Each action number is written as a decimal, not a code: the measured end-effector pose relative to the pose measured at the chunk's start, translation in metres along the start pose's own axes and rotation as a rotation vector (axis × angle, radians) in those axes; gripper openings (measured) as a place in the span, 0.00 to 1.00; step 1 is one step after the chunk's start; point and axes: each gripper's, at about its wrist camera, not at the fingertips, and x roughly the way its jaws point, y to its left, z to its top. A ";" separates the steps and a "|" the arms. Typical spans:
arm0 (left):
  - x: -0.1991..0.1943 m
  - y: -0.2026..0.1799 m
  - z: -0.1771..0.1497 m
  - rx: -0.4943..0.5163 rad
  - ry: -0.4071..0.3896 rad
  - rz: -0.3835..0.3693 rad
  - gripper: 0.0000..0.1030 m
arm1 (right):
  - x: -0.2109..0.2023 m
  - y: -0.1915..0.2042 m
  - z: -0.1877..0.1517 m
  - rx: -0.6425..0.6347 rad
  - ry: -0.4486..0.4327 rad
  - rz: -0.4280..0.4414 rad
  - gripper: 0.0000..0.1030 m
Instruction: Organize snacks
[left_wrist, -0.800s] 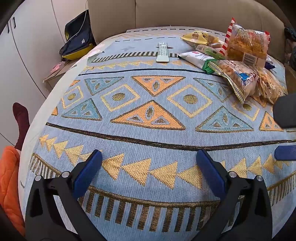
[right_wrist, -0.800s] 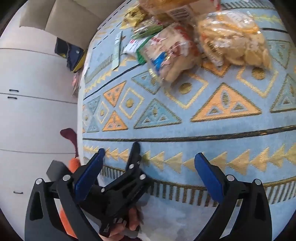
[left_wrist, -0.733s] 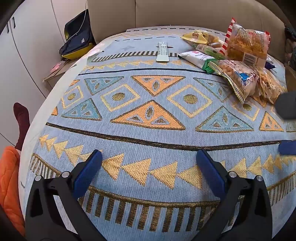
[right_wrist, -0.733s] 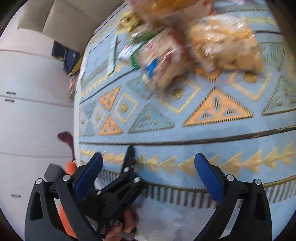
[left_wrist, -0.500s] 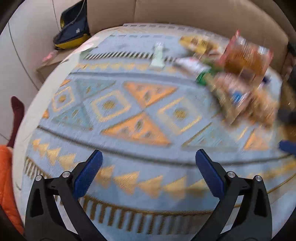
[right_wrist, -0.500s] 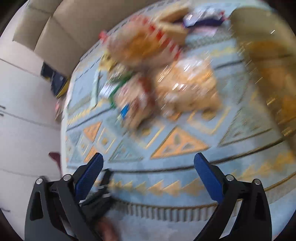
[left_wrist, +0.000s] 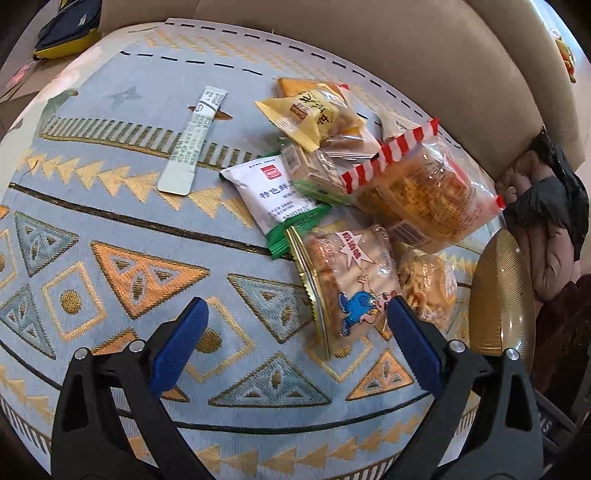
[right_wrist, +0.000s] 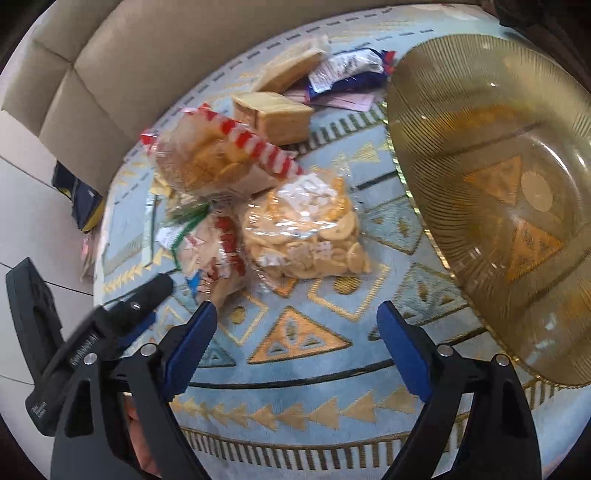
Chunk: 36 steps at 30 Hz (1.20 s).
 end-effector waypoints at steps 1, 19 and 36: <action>-0.001 0.004 -0.001 -0.013 0.024 -0.007 0.94 | 0.002 -0.003 0.001 0.012 0.008 0.004 0.85; 0.009 -0.028 0.021 0.055 0.054 0.005 0.94 | -0.001 -0.087 0.054 0.194 0.067 -0.024 0.84; 0.033 -0.005 0.060 0.015 0.103 -0.064 0.92 | 0.055 0.004 0.062 -0.034 0.098 0.027 0.90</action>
